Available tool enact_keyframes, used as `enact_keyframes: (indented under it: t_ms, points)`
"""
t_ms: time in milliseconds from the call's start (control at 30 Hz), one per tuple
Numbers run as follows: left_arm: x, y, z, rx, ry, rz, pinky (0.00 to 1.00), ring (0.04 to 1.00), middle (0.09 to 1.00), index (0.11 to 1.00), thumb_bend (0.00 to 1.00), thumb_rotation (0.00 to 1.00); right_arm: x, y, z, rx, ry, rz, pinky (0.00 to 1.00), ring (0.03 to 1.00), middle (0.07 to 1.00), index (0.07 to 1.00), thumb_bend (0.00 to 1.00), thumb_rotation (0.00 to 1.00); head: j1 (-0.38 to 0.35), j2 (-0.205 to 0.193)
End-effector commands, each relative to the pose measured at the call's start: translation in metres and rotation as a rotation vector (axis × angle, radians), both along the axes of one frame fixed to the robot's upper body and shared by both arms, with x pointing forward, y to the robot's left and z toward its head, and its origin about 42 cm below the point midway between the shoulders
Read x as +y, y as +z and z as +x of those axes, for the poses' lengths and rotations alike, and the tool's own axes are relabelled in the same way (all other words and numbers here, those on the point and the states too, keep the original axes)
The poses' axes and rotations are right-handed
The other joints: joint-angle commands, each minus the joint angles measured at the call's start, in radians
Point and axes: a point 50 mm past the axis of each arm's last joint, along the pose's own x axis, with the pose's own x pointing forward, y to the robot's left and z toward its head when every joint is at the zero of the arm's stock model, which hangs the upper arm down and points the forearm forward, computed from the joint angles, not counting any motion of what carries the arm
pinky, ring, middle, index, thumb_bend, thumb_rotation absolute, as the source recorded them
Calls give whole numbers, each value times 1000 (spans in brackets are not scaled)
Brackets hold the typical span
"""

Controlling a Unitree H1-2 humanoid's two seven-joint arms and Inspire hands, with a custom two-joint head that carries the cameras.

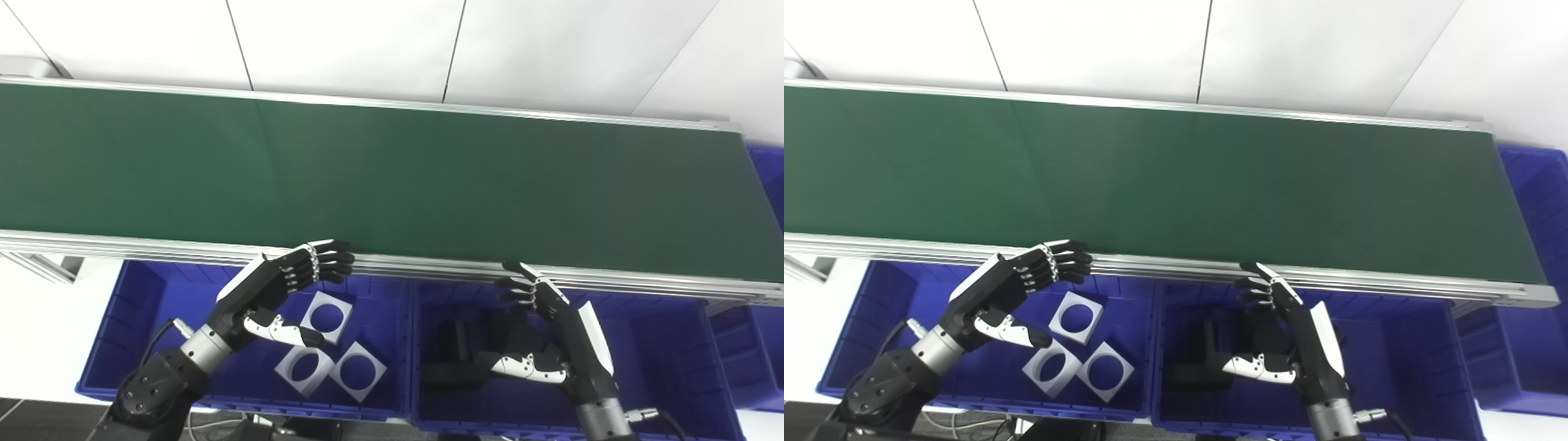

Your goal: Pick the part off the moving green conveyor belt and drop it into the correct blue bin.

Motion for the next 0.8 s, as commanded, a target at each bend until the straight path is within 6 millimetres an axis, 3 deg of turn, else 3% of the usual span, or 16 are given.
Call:
enact_keyframes:
  t_ms: [0,133,767]
  points:
    - [4,4,0,-54,38,-47,765,781,799,827,941,266,1,11,2,-42,8,3,571,670,739,837,883,250,0,-2]
    - [4,-2,-2,-32,72,-99,815,813,820,847,902,231,0,12,1,-38,15,-6,581,680,744,843,885,243,4,-4]
    - [9,0,-4,49,76,-74,780,803,825,846,920,209,5,12,0,-39,-11,7,571,664,741,854,891,259,-4,-3]
